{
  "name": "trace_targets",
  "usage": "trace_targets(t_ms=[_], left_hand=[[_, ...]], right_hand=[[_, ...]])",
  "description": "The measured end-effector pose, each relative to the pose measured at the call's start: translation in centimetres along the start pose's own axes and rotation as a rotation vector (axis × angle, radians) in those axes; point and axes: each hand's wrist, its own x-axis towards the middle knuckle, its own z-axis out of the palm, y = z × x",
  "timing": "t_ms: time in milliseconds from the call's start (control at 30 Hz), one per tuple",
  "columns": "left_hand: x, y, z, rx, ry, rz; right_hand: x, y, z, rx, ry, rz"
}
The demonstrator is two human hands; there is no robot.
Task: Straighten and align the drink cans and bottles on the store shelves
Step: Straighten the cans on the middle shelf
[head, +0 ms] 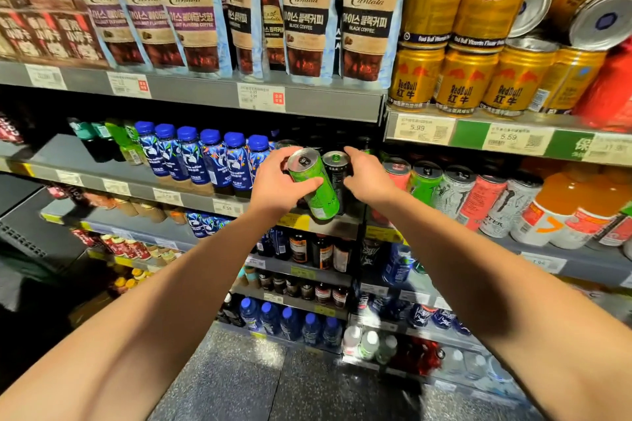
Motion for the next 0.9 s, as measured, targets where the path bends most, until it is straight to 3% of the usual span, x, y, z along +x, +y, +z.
trace_targets(t_ms=[100,233,400,533,900], left_hand=[[0.3,0.8,1.6,0.069,-0.046,0.066],[1.0,1.9,3.8,0.150,-0.159,0.115],[2.0,3.6,5.6,0.321,-0.244,0.196],[2.7,4.4,6.5,0.528,-0.250,0.195],[4.0,2.9,9.3,0.703,-0.249,0.170]], right_hand=[[-0.9,1.0,-1.3,0.123,0.163,-0.001],[-2.3,2.7,-3.0,0.294,0.141,-0.038],[-3.5,4.2,-4.9,0.097,0.203,-0.073],[-3.4,6.1,-5.3,-0.060,0.228,0.071],[-5.6,9.4,-5.8,-0.246,0.205,0.109]])
